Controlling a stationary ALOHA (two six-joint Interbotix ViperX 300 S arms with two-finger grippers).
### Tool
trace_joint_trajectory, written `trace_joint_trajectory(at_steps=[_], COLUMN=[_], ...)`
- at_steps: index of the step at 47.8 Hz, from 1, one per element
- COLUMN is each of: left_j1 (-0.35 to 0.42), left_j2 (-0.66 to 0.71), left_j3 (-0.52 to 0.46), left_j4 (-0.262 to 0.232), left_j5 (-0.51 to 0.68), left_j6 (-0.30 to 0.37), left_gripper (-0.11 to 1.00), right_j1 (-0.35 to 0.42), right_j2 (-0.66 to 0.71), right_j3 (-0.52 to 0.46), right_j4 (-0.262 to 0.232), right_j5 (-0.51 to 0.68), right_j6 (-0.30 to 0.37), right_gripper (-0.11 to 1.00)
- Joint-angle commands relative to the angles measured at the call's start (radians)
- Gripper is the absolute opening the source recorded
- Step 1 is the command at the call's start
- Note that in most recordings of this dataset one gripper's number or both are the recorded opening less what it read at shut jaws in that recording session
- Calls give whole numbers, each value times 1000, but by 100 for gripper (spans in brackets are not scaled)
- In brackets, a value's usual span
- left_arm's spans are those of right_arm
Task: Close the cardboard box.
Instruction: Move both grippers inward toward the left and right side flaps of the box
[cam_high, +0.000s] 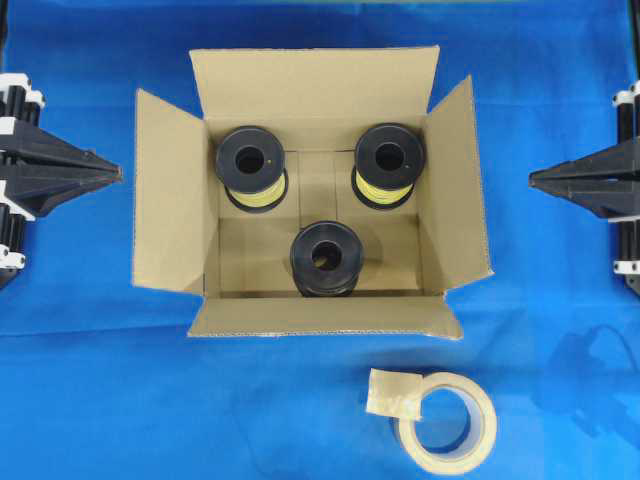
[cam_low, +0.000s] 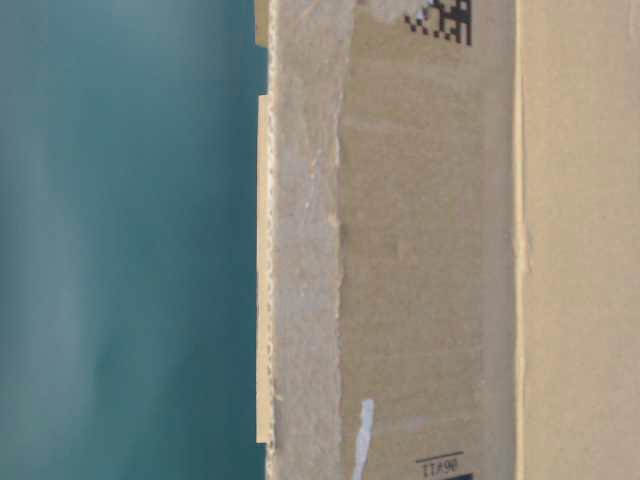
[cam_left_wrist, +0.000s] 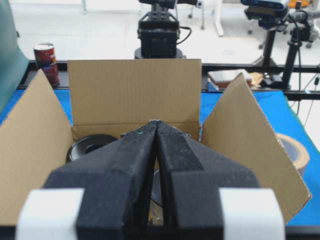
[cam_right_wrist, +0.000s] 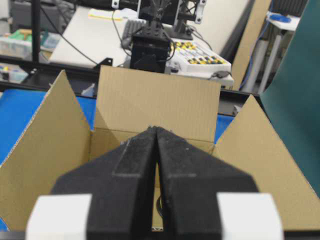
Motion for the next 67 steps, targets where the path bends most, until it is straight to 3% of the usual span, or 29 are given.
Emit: trace_joint_trajectory(at_steps=[1, 13, 26, 34, 44, 54, 67], left_j1=[0, -2, 0, 0, -2, 0, -2], left_j2=[0, -14, -21, 40, 156, 262, 324], left_j3=[-8, 3, 120, 184, 258, 261, 232], left_j4=[-29, -29, -34, -34, -37, -37, -37], left_j5=[8, 41, 6, -64, -212, -278, -347], left_j6=[6, 9, -5, -6, -17, -21, -21], left_gripper=[0, 0, 0, 0, 0, 0, 0], right_j1=[0, 0, 0, 0, 0, 0, 0], right_j2=[2, -5, -2, 21, 163, 281, 299], right_j3=[-18, -15, 74, 155, 202, 209, 189], right_j4=[2, 26, 66, 106, 123, 123, 127], right_j5=[-2, 48, 63, -12, -138, -241, -256], right_j6=[11, 18, 20, 18, 20, 20, 20], right_gripper=[0, 0, 0, 0, 0, 0, 0])
